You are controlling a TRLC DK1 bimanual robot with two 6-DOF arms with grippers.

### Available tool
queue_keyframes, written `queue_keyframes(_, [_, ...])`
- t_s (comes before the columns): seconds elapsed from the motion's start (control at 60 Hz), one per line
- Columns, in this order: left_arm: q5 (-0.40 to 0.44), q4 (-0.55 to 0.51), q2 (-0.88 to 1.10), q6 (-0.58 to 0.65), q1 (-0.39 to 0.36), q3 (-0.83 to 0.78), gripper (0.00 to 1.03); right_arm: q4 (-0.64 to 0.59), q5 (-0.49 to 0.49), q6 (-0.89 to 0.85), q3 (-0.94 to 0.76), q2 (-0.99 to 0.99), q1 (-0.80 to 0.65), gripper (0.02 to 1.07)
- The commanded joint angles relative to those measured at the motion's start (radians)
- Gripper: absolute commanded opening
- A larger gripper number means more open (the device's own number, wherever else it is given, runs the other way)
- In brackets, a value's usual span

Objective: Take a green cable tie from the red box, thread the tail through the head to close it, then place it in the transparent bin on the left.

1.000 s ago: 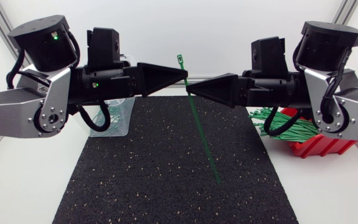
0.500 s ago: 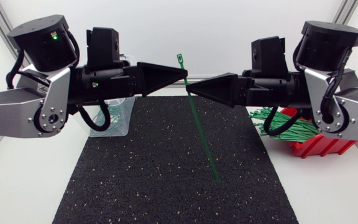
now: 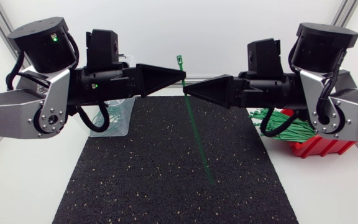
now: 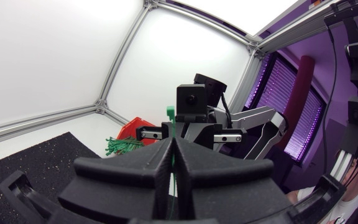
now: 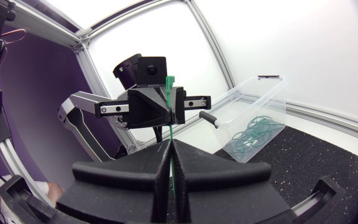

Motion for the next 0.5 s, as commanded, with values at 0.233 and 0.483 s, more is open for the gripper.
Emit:
queue_keyframes(0.233, [0.001, 0.021, -0.010, -0.019, -0.010, -0.006, 0.04, 0.006, 0.010, 0.026, -0.013, 0.027, 0.034, 0.08])
queue_keyframes(0.483, [0.001, 0.021, -0.011, -0.016, -0.008, -0.008, 0.04, 0.006, 0.011, 0.024, -0.015, 0.023, 0.033, 0.08])
